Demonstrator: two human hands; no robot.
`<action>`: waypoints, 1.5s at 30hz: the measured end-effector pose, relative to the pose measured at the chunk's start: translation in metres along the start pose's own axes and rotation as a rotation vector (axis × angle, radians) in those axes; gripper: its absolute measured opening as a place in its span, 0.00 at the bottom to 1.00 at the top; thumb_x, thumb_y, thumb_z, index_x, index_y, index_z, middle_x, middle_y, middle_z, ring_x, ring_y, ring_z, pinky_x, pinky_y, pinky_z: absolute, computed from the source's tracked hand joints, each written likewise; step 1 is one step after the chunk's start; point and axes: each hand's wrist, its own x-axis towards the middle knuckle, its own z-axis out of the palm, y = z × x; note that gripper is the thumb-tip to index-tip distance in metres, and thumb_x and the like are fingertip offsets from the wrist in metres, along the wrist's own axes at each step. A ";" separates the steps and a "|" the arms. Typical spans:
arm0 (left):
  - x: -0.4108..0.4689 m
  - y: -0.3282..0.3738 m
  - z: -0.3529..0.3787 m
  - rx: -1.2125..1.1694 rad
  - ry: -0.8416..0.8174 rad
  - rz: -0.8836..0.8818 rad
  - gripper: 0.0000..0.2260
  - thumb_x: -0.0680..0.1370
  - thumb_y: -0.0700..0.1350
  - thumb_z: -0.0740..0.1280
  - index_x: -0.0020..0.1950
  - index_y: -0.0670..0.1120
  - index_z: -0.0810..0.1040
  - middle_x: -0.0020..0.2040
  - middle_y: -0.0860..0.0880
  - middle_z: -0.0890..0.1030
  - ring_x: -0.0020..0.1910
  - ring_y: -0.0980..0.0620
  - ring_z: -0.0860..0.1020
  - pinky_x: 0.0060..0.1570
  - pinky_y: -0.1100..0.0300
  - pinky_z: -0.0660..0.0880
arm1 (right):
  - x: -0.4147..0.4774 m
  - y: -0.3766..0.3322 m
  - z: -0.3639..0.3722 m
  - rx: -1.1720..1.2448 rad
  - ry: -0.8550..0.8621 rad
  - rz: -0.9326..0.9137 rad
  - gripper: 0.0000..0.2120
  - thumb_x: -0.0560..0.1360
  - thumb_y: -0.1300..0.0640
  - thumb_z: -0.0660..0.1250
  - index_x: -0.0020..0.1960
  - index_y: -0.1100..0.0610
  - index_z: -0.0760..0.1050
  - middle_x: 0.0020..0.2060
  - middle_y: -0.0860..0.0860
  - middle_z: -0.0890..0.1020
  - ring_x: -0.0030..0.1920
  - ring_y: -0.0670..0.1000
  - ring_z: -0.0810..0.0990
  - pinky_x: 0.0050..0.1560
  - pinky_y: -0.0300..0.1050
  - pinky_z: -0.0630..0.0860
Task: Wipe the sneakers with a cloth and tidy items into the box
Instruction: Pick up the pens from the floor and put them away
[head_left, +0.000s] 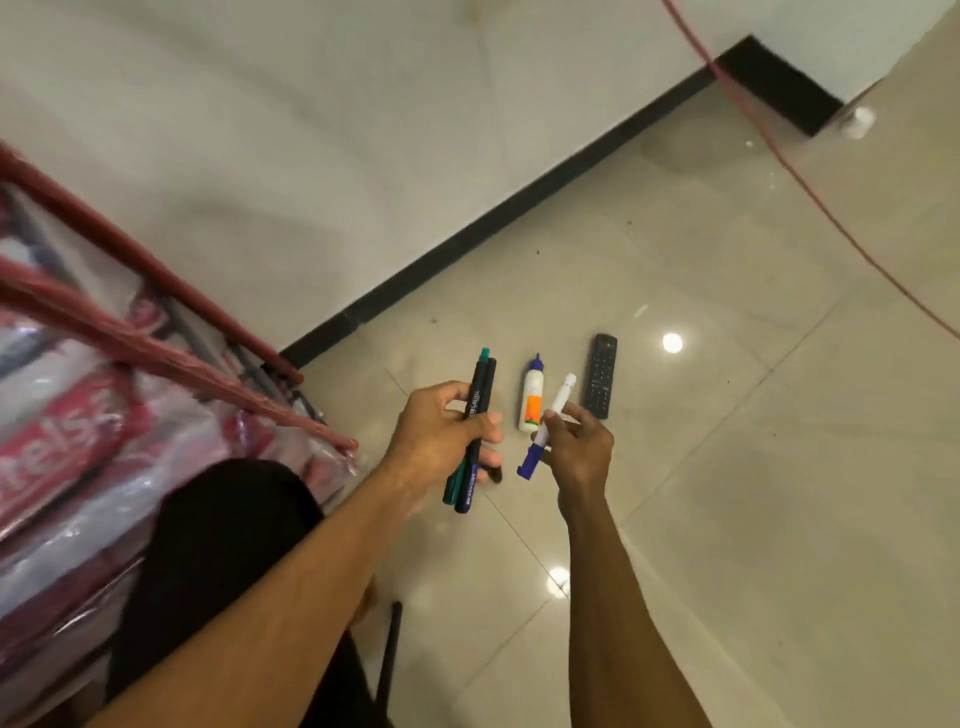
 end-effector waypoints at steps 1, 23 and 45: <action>-0.009 0.008 -0.005 -0.006 0.005 0.024 0.10 0.76 0.39 0.70 0.56 0.42 0.77 0.42 0.39 0.84 0.36 0.42 0.82 0.39 0.46 0.81 | -0.011 -0.016 0.003 0.002 -0.018 -0.036 0.07 0.77 0.60 0.70 0.54 0.52 0.77 0.44 0.55 0.84 0.42 0.55 0.84 0.49 0.57 0.82; -0.318 0.109 -0.188 -0.096 0.295 0.610 0.15 0.77 0.35 0.67 0.63 0.42 0.74 0.47 0.43 0.84 0.42 0.46 0.85 0.41 0.52 0.82 | -0.387 -0.251 0.048 0.083 -0.553 -0.693 0.07 0.76 0.58 0.71 0.54 0.54 0.78 0.41 0.50 0.84 0.38 0.48 0.84 0.38 0.41 0.83; -0.593 -0.138 -0.413 -0.308 1.111 0.447 0.15 0.77 0.35 0.68 0.62 0.44 0.73 0.47 0.37 0.84 0.42 0.39 0.84 0.42 0.41 0.81 | -0.720 -0.111 0.206 -0.240 -1.557 -0.509 0.05 0.77 0.59 0.70 0.51 0.54 0.77 0.42 0.57 0.85 0.37 0.57 0.85 0.37 0.52 0.83</action>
